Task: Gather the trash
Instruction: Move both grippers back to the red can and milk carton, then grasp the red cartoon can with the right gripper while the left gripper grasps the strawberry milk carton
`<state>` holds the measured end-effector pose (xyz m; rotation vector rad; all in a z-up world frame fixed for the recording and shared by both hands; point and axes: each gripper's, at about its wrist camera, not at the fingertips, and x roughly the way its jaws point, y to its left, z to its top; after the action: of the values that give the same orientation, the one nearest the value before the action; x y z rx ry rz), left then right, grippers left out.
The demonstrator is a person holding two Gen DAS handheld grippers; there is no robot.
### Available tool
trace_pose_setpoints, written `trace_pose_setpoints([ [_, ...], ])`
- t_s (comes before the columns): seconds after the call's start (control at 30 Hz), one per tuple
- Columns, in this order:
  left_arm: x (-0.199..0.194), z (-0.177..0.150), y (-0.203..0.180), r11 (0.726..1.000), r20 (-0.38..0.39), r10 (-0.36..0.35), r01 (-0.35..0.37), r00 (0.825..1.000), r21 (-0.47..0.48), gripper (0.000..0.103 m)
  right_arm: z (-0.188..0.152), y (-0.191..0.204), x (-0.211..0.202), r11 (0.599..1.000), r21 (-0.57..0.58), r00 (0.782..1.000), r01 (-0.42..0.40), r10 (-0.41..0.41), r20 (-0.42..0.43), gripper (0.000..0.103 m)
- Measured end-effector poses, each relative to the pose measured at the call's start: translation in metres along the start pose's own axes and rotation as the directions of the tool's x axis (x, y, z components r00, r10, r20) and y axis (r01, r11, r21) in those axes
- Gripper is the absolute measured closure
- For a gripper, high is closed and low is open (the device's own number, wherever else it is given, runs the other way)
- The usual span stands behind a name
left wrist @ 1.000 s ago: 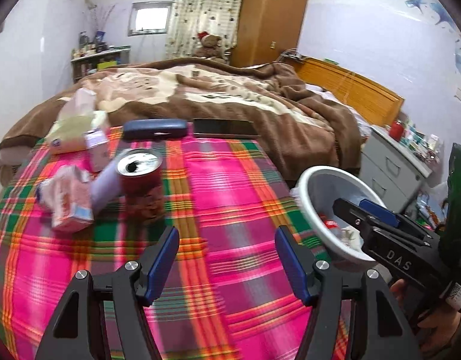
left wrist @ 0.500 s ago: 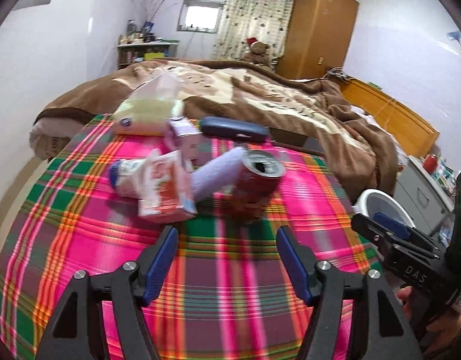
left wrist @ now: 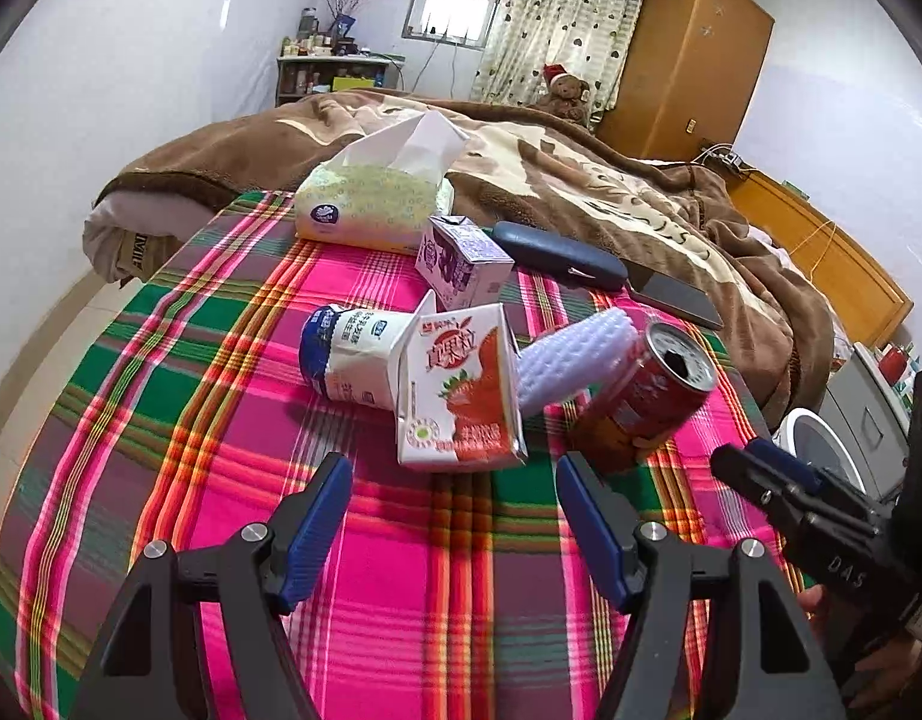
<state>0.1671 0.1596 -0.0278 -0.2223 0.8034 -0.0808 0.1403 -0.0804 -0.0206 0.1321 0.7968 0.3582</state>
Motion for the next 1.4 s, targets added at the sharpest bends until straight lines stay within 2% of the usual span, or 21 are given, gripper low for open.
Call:
trace_pose_setpoints([
  [0.13, 0.009, 0.008, 0.004, 1.000, -0.001, -0.006, 0.006, 1.000, 0.000, 0.033, 0.002, 0.008, 0.003, 1.000, -0.023, 1.000, -0.009, 0.010, 0.019, 0.037],
  [0.23, 0.022, 0.014, 0.002, 1.000, -0.038, -0.011, 0.012, 0.999, 0.022, 0.033, 0.005, 0.016, 0.007, 0.998, -0.063, 1.000, -0.010, 0.012, 0.027, 0.037],
  [0.3, 0.024, 0.016, 0.002, 1.000, -0.026, -0.008, 0.009, 1.000, 0.025, 0.033, 0.007, 0.020, 0.010, 0.997, -0.083, 1.000, -0.007, 0.009, 0.029, 0.037],
  [0.43, 0.039, 0.022, 0.003, 0.999, -0.062, -0.045, 0.046, 0.997, 0.023, 0.033, 0.013, 0.020, 0.017, 0.996, -0.088, 0.999, -0.017, 0.020, 0.026, 0.037],
  [0.57, 0.049, 0.025, 0.005, 0.999, -0.076, -0.029, 0.032, 0.997, 0.038, 0.033, 0.015, 0.021, 0.023, 0.995, -0.095, 0.999, -0.033, 0.035, 0.025, 0.037],
  [0.7, 0.059, 0.026, 0.014, 0.997, -0.101, -0.073, 0.073, 0.992, -0.004, 0.033, 0.018, 0.025, 0.030, 0.994, -0.105, 0.999, -0.037, 0.038, 0.011, 0.037],
  [0.83, 0.059, 0.026, 0.019, 0.996, -0.082, -0.083, 0.081, 0.993, -0.025, 0.033, 0.020, 0.029, 0.036, 0.992, -0.117, 0.999, -0.038, 0.039, 0.005, 0.037],
  [1.27, 0.069, 0.028, 0.024, 0.993, -0.090, -0.109, 0.105, 0.990, -0.057, 0.033, 0.026, 0.022, 0.043, 0.998, -0.066, 1.000, -0.019, 0.020, 0.016, 0.037],
  [1.4, 0.070, 0.029, 0.025, 0.992, -0.080, -0.114, 0.109, 0.990, -0.069, 0.039, 0.025, 0.022, 0.043, 0.998, -0.060, 1.000, -0.009, 0.010, 0.023, 0.038],
])
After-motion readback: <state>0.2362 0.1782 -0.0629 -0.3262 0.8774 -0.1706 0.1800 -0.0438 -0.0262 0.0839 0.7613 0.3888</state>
